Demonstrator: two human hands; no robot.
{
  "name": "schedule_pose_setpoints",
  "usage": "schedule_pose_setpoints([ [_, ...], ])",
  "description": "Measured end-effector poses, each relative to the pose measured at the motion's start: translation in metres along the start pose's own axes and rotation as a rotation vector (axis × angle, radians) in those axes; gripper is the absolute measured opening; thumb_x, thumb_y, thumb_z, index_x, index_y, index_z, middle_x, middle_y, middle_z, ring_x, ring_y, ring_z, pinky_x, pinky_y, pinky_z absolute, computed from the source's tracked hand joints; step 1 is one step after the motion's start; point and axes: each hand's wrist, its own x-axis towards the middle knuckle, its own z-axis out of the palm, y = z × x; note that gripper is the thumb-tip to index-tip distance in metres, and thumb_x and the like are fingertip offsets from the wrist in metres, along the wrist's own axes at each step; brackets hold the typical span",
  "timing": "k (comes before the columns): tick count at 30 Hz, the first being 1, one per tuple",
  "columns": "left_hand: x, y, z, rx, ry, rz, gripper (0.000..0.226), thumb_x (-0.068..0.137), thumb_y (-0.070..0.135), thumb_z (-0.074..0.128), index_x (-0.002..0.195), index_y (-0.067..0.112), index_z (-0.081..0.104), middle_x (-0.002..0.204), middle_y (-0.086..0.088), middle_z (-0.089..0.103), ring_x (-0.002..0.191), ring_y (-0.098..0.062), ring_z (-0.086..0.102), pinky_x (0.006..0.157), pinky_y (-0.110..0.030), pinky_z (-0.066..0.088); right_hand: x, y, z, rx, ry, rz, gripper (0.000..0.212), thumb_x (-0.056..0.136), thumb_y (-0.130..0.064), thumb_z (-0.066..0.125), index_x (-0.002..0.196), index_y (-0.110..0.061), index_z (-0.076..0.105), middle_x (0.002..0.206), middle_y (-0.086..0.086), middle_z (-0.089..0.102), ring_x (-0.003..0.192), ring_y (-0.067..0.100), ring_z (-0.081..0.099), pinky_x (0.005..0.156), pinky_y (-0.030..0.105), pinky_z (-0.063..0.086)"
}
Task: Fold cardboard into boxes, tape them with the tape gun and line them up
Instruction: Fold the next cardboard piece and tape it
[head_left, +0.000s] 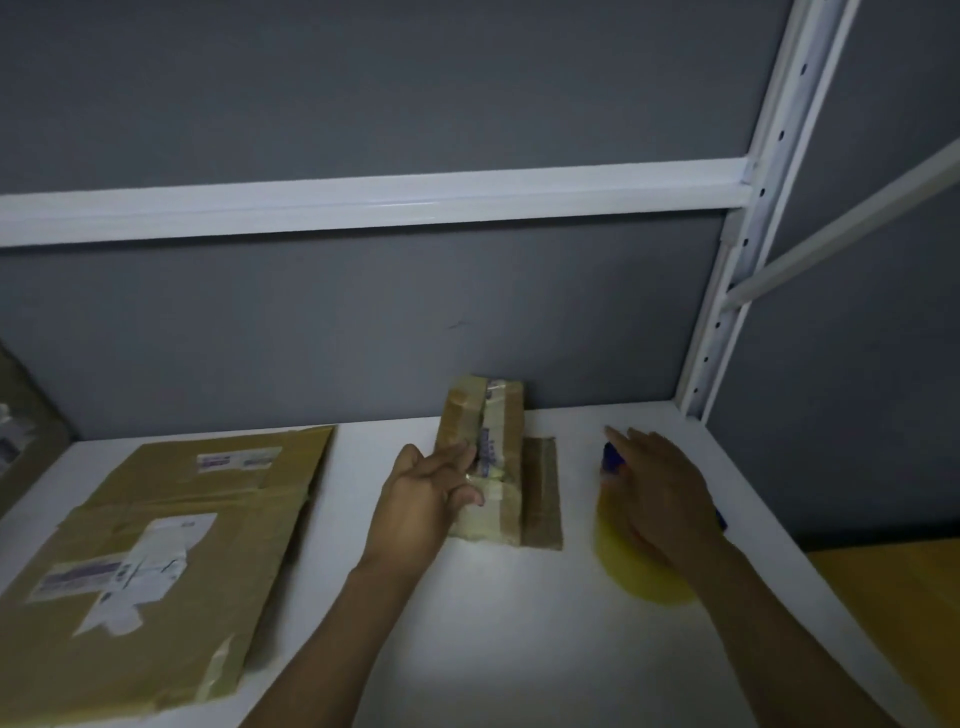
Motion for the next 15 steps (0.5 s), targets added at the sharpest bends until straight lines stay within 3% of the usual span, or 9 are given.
schedule_pose_setpoints([
  [2, 0.006, 0.002, 0.004, 0.015, 0.015, -0.004, 0.047, 0.086, 0.046, 0.052, 0.114, 0.015, 0.071, 0.115, -0.002, 0.071, 0.078, -0.015, 0.042, 0.064, -0.022, 0.041, -0.014, 0.026, 0.001, 0.062, -0.070, 0.197, 0.061, 0.098, -0.031, 0.049, 0.152, -0.027, 0.020, 0.151, 0.004, 0.036, 0.136, 0.024, 0.036, 0.110, 0.035, 0.030],
  [4, 0.010, 0.002, 0.008, 0.045, 0.021, -0.003, 0.044, 0.084, 0.036, 0.062, 0.120, 0.011, 0.068, 0.119, -0.004, 0.069, 0.078, -0.017, 0.045, 0.067, -0.022, 0.041, -0.021, 0.040, 0.003, 0.197, -0.094, 0.293, 0.054, 0.099, -0.027, 0.047, 0.149, -0.020, 0.028, 0.139, 0.010, 0.049, 0.123, 0.027, 0.049, 0.102, 0.036, 0.041],
  [7, 0.015, 0.002, 0.011, 0.006, -0.018, -0.064, 0.053, 0.084, 0.031, 0.069, 0.131, 0.008, 0.059, 0.131, -0.006, 0.062, 0.089, -0.025, 0.050, 0.078, -0.027, 0.043, -0.024, 0.044, 0.004, 0.117, -0.004, 0.309, 0.030, 0.097, -0.020, 0.048, 0.127, -0.015, 0.052, 0.113, 0.007, 0.064, 0.096, 0.021, 0.060, 0.079, 0.028, 0.047],
  [10, 0.017, 0.005, 0.010, 0.036, -0.039, -0.131, 0.066, 0.082, 0.044, 0.069, 0.135, 0.007, 0.055, 0.140, -0.008, 0.053, 0.111, -0.029, 0.050, 0.096, -0.036, 0.045, -0.027, 0.039, 0.003, 0.186, 0.099, 0.252, 0.021, 0.092, -0.017, 0.056, 0.112, -0.016, 0.058, 0.100, 0.004, 0.064, 0.083, 0.016, 0.057, 0.070, 0.026, 0.045],
  [13, 0.017, 0.021, 0.006, 0.125, 0.107, -0.021, 0.067, 0.082, 0.057, 0.057, 0.130, 0.010, 0.059, 0.139, -0.008, 0.053, 0.113, -0.028, 0.046, 0.095, -0.039, 0.042, -0.029, 0.028, -0.004, 0.425, 0.229, 0.217, 0.017, 0.086, -0.017, 0.065, 0.102, -0.018, 0.060, 0.090, 0.001, 0.064, 0.082, 0.019, 0.061, 0.068, 0.031, 0.050],
  [15, 0.016, 0.044, 0.001, -0.011, 0.216, 0.045, 0.058, 0.089, 0.053, 0.051, 0.127, 0.010, 0.060, 0.132, -0.008, 0.057, 0.115, -0.023, 0.047, 0.099, -0.028, 0.035, -0.030, 0.014, -0.018, 0.596, 0.343, 0.182, 0.016, 0.083, -0.019, 0.070, 0.095, -0.019, 0.059, 0.083, -0.002, 0.063, 0.078, 0.016, 0.061, 0.062, 0.023, 0.045],
])
